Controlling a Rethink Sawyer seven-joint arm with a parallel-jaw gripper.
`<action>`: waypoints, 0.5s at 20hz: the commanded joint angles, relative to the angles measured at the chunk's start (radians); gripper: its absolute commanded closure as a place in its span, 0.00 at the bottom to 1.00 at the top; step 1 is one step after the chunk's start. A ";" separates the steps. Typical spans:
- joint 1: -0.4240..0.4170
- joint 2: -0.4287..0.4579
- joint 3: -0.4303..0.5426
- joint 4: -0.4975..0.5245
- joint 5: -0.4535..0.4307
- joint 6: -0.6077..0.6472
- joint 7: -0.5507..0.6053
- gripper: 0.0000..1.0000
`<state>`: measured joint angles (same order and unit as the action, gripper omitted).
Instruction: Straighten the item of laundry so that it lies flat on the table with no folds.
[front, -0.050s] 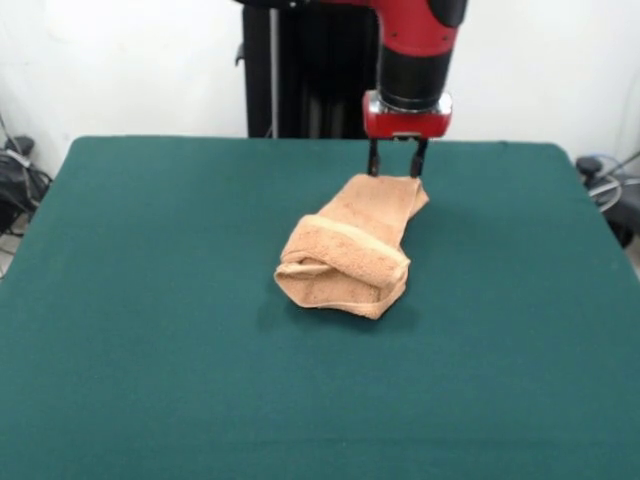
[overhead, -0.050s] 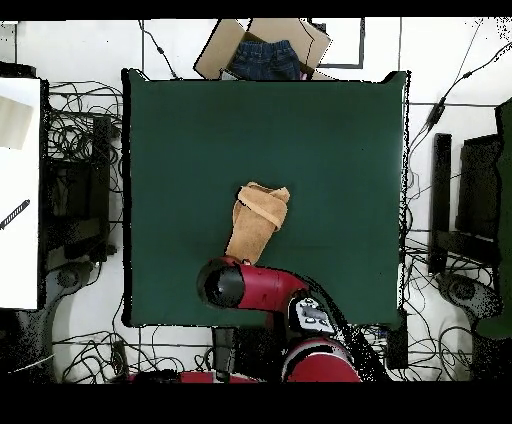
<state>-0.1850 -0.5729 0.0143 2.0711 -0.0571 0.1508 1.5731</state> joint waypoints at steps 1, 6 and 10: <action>0.019 0.077 0.067 -0.184 -0.005 0.029 0.088 0.00; 0.013 0.087 0.077 -0.195 -0.004 0.032 0.095 0.00; 0.006 0.115 0.084 -0.206 -0.014 0.002 0.095 0.00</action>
<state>-0.1788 -0.5113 0.0170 1.9911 -0.0571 0.1509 1.5731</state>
